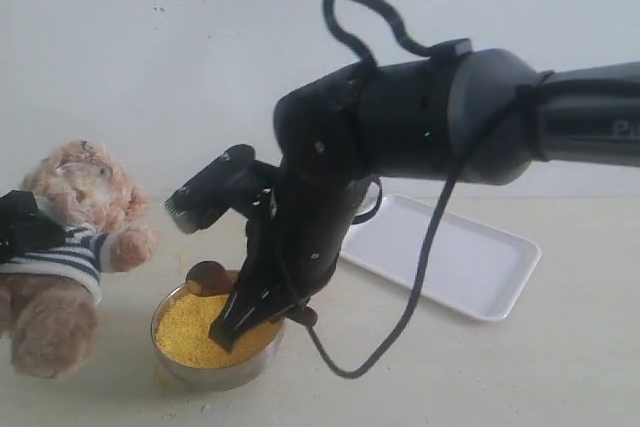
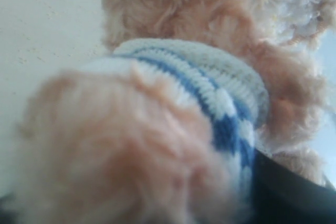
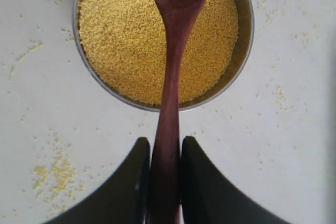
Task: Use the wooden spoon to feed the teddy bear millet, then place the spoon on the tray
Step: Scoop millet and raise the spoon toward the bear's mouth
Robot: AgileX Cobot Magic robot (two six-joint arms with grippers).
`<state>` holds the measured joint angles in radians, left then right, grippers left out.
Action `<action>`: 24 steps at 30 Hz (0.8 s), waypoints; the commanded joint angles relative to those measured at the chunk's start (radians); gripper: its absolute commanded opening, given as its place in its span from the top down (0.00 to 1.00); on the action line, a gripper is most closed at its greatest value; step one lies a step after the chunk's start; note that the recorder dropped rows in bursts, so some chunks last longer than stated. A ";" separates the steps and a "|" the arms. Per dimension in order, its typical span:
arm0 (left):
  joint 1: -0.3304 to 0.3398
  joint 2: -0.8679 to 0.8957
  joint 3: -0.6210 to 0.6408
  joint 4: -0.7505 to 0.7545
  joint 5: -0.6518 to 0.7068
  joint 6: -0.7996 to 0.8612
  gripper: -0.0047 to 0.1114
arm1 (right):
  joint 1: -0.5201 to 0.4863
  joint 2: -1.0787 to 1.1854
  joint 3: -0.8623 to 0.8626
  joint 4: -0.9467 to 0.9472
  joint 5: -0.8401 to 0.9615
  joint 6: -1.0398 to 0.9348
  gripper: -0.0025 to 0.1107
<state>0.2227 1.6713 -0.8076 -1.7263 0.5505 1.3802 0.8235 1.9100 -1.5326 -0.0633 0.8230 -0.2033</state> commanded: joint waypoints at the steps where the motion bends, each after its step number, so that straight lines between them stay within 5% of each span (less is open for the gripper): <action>1: 0.002 0.000 0.021 0.001 0.083 0.001 0.92 | -0.098 -0.033 -0.006 0.242 0.041 -0.124 0.98; 9: 0.002 -0.002 0.071 0.060 0.064 -0.054 0.92 | -0.254 -0.078 -0.006 0.473 0.208 -0.269 0.98; 24: 0.004 -0.002 0.076 0.239 0.429 -0.200 0.92 | -0.292 -0.096 -0.004 0.554 0.271 -0.360 0.98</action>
<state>0.2227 1.6713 -0.7343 -1.5014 0.9268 1.1932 0.5382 1.8270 -1.5326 0.4651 1.0822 -0.5381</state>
